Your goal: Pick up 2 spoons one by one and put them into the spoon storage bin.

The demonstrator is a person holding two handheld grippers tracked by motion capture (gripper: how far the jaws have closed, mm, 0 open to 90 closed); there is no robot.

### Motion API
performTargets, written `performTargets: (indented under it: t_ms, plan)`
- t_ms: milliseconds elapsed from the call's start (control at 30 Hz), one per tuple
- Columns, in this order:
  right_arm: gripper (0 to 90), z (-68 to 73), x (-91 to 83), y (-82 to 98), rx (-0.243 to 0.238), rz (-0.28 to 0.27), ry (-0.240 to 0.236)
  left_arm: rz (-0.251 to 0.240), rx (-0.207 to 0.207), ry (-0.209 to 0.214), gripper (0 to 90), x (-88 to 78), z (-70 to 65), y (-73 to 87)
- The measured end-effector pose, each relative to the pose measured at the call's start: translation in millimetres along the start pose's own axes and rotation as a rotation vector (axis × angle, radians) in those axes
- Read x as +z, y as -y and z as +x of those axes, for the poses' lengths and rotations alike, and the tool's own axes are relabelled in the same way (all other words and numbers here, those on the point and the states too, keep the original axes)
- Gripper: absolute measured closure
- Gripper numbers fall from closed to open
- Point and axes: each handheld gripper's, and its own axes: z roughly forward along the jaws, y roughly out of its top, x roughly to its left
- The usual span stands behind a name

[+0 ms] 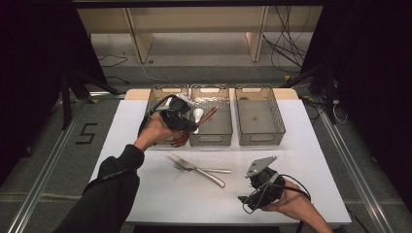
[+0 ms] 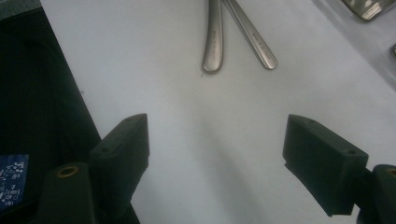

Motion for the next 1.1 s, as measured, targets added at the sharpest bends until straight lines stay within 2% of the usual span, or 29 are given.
performTargets:
  t_ms: [267, 400, 533, 767, 1100]
  plan:
    - [23.8, -0.4, -0.3, 0.3, -0.004, 0.0, -0.003, -0.028, -0.018, -0.029, 81.5, 4.5, 6.6, -19.2]
    - [23.8, -0.6, -0.1, 0.3, -0.002, -0.002, -0.007, -0.026, -0.021, -0.044, 81.4, 8.8, 12.6, -27.4]
    - [23.8, -0.6, -0.1, 0.3, -0.001, -0.002, -0.007, -0.047, -0.044, -0.054, 81.4, 13.5, 16.1, -34.3]
    - [23.8, -1.2, 0.0, 0.7, -0.003, -0.003, -0.009, -0.057, -0.074, -0.08, 81.4, 22.2, 24.1, -42.2]
    - [23.8, -1.0, 0.9, 0.6, -0.003, -0.005, -0.009, -0.079, -0.112, -0.091, 81.4, 35.2, 32.7, -47.3]
